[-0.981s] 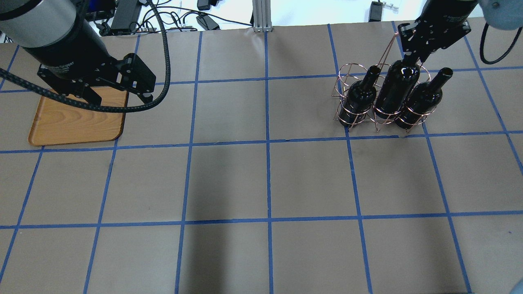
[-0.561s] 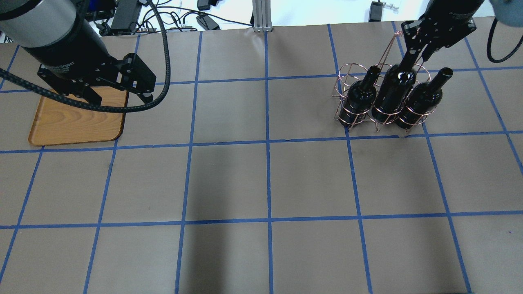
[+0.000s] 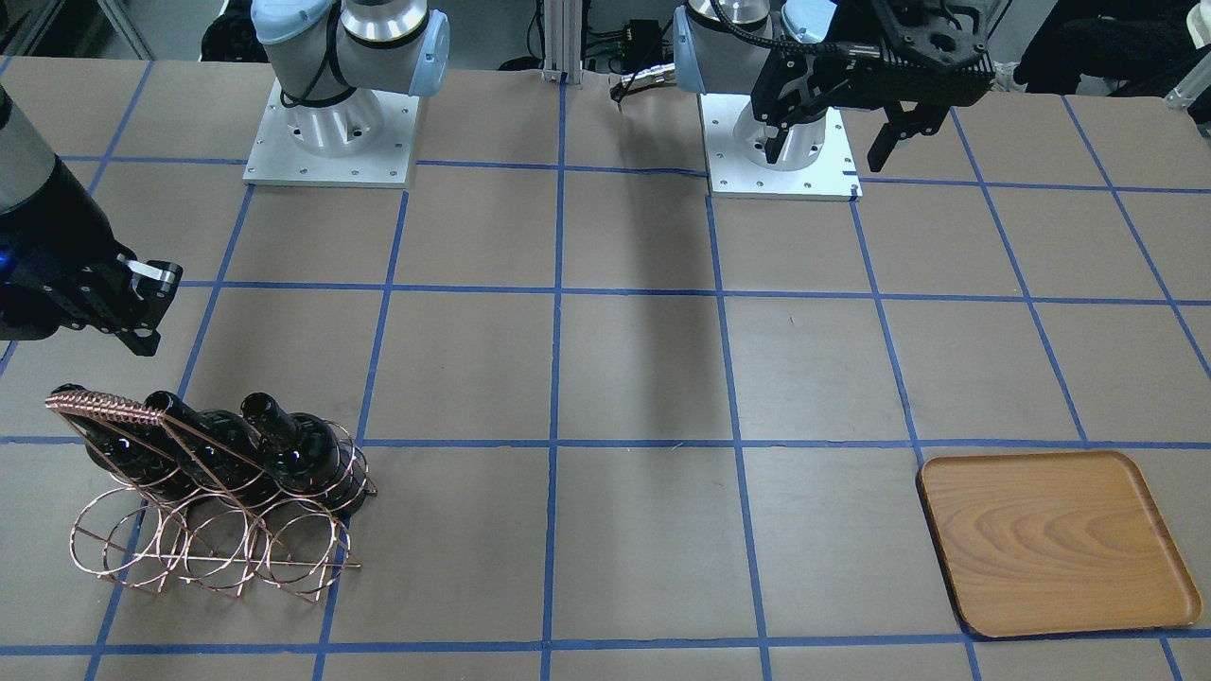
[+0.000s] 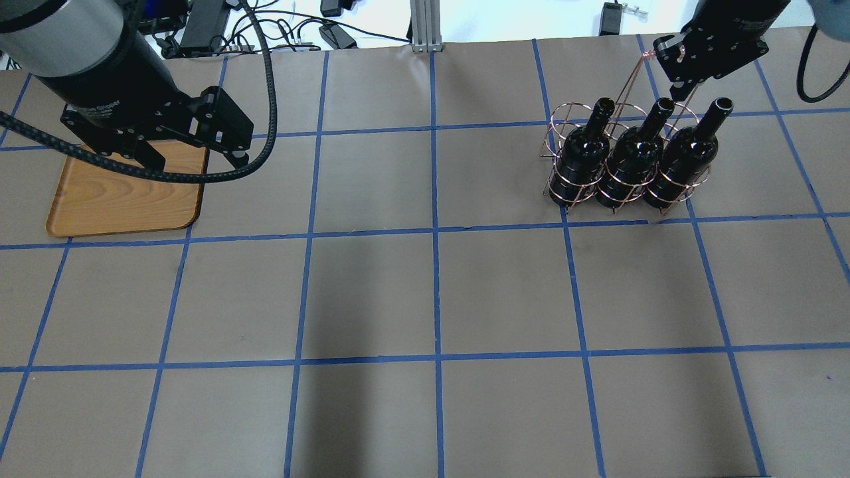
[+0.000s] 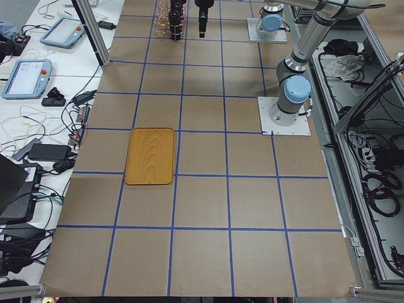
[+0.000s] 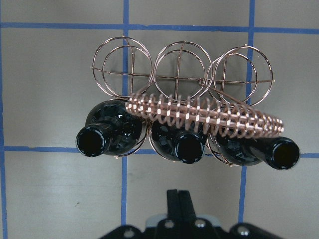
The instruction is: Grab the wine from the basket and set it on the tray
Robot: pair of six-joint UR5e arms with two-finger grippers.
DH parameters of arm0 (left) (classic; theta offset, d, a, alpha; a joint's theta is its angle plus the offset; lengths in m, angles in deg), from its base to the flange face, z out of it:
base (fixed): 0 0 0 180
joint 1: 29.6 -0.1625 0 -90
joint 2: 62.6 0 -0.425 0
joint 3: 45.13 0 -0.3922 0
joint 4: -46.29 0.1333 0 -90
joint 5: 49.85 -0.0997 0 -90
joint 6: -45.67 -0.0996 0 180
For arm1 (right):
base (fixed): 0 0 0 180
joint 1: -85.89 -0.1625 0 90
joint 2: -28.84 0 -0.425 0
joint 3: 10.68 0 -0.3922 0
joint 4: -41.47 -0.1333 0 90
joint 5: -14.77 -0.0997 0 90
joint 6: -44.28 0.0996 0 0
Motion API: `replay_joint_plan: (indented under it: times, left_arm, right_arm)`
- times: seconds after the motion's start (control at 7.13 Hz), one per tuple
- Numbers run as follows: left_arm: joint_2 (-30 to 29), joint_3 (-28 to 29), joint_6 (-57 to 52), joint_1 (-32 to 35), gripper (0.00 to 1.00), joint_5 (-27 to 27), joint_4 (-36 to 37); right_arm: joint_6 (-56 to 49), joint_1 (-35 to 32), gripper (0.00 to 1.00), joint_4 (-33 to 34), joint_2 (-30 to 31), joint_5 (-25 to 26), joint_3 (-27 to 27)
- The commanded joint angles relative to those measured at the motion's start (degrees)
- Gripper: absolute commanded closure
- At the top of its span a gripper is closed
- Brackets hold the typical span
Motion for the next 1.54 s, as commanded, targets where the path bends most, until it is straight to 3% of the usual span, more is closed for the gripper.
replay_joint_plan:
  times: [0.0,0.42,0.84,1.4]
  left_arm:
    - [0.05,0.00,-0.03,0.00,0.00,0.00,0.00]
    - [0.05,0.00,0.06,0.00,0.00,0.00,0.00]
    - [0.05,0.00,0.06,0.00,0.00,-0.09,-0.09]
    - [0.05,0.00,0.06,0.00,0.00,-0.09,-0.17]
  right_arm:
    - [-6.75,0.00,0.20,1.04,-1.74,0.14,-0.74]
    - [-7.13,0.18,0.22,4.72,-5.70,0.31,-0.83]
    - [-6.61,0.18,0.33,4.82,-7.55,0.75,-0.92]
    - [-5.82,0.26,0.39,4.82,-8.61,0.75,-0.83]
